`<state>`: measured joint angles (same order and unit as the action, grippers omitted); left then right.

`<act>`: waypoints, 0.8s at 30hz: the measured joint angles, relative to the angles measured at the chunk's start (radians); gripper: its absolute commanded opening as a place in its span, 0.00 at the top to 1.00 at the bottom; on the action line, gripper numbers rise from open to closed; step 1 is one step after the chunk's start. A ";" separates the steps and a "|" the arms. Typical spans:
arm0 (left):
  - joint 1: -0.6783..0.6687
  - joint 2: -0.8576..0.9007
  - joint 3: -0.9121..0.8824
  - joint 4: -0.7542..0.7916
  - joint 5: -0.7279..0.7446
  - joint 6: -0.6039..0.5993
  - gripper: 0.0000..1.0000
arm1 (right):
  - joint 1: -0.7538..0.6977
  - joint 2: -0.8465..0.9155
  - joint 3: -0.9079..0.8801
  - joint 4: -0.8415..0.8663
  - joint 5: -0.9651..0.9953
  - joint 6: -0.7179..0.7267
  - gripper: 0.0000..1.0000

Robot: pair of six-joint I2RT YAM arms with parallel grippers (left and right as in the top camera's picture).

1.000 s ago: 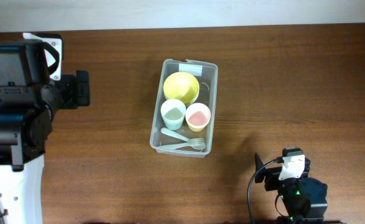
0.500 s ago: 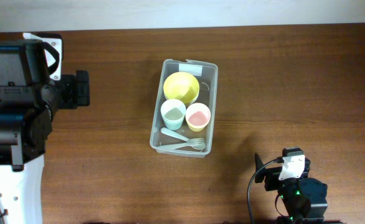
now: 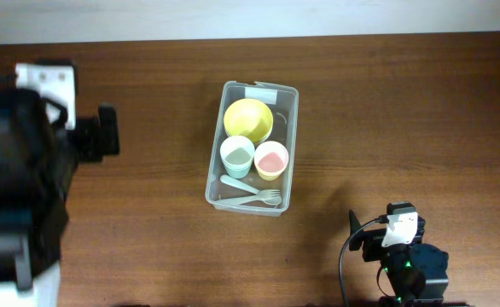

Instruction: Pack container

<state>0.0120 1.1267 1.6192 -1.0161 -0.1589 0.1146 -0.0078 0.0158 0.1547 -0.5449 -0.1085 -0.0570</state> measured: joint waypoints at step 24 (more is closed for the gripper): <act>0.011 -0.855 -1.199 0.582 0.231 0.125 0.00 | 0.000 0.000 0.000 0.000 0.000 0.000 0.01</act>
<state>0.0235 0.2714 0.4198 -0.4343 0.0723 0.2394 -0.0078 0.0158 0.1543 -0.5446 -0.1085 -0.0574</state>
